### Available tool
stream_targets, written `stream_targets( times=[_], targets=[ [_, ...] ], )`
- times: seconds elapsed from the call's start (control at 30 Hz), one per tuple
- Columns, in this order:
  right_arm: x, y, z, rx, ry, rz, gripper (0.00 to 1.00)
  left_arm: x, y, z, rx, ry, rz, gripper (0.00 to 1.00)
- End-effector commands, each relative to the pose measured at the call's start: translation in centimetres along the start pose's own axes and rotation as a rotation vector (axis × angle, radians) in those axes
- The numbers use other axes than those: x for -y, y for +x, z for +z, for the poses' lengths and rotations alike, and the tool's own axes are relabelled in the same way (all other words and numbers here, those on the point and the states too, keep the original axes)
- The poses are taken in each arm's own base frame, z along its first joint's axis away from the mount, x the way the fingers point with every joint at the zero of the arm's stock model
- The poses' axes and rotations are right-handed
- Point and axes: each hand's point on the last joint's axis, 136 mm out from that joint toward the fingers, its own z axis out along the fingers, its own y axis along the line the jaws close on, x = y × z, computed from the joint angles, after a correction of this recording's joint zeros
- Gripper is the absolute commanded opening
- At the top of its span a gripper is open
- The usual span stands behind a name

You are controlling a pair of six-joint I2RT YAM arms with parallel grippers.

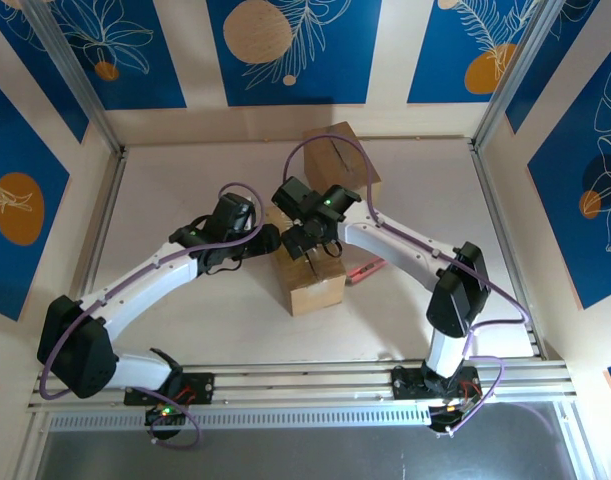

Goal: Unpack the express box

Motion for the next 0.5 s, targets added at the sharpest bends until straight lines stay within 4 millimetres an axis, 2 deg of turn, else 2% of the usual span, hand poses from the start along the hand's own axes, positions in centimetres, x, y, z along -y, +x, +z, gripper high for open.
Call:
stream_targets(
  times=[0.0, 0.17, 0.3, 0.47],
  targets=[
    [2.0, 0.5, 0.9, -0.04, 0.142, -0.014, 0.96, -3.0, 3.5, 1.3, -0.13, -0.093, -0.017, 0.64],
    [3.3, -0.2, 1.1, -0.031, 0.245, -0.018, 0.94, -3.4, 3.9, 1.2, -0.14, -0.108, -0.012, 0.64],
    [4.2, -1.3, 0.1, 0.012, 0.308, -0.021, 0.9, -3.9, 4.2, 1.3, -0.149, -0.127, -0.008, 0.64],
    [5.9, -2.5, -1.6, 0.057, 0.391, -0.027, 0.81, -4.5, 4.7, 1.8, -0.172, -0.149, -0.008, 0.64]
  ],
)
